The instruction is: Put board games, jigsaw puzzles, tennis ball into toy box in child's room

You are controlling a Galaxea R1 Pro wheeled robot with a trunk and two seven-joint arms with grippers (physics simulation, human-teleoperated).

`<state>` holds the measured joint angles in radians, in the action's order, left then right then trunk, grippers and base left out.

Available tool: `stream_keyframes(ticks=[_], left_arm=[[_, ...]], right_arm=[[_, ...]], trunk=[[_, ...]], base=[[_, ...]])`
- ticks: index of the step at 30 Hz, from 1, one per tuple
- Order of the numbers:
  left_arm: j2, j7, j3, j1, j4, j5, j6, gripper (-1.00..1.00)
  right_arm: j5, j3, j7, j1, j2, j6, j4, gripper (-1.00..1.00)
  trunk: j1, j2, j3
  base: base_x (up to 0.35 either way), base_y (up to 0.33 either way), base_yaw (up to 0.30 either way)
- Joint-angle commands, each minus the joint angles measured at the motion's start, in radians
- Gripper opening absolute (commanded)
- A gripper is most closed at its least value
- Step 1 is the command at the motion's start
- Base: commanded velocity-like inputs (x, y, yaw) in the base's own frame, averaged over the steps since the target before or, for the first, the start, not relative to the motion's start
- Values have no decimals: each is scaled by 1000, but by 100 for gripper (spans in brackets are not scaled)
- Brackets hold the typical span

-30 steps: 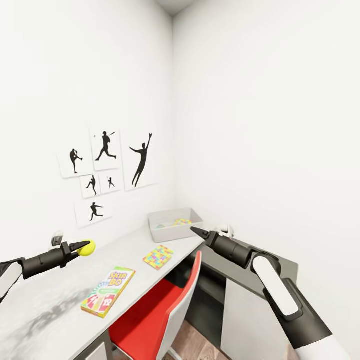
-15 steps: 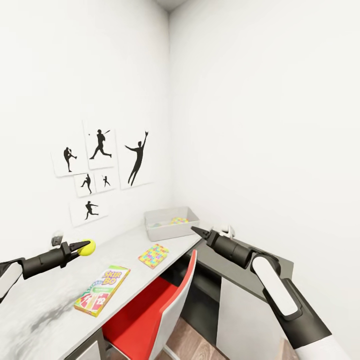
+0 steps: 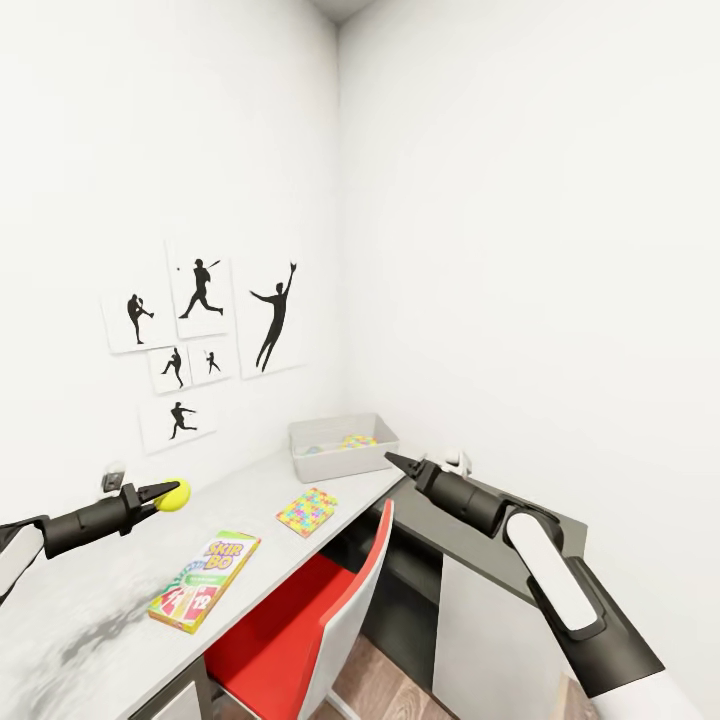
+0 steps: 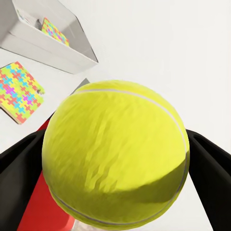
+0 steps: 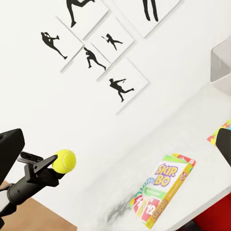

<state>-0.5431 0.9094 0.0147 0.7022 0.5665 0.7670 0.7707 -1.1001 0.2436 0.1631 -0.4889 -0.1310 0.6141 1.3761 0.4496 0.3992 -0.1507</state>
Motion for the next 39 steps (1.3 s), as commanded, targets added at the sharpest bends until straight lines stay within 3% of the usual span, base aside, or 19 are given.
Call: stream_keyframes(ticks=[1, 17, 28, 39], left_arm=[[0, 2, 1, 0, 0, 1, 6, -100], [0, 2, 2, 0, 0, 2, 6, -100], [0, 1, 1, 0, 0, 2, 6, -100], [0, 2, 1, 0, 0, 2, 6, -100]], right_arm=[[0, -1, 2, 0, -1, 2, 0, 100], [-1, -6, 1, 0, -1, 9, 12, 100], [-1, -19, 1, 0, -1, 13, 11, 100], [0, -20, 1, 0, -1, 13, 8, 100]], trunk=[[0, 1, 0], [0, 1, 3], [0, 1, 19], [0, 1, 37]], base=[[0, 0, 0], [0, 0, 0], [0, -13, 0], [0, -174, 0]])
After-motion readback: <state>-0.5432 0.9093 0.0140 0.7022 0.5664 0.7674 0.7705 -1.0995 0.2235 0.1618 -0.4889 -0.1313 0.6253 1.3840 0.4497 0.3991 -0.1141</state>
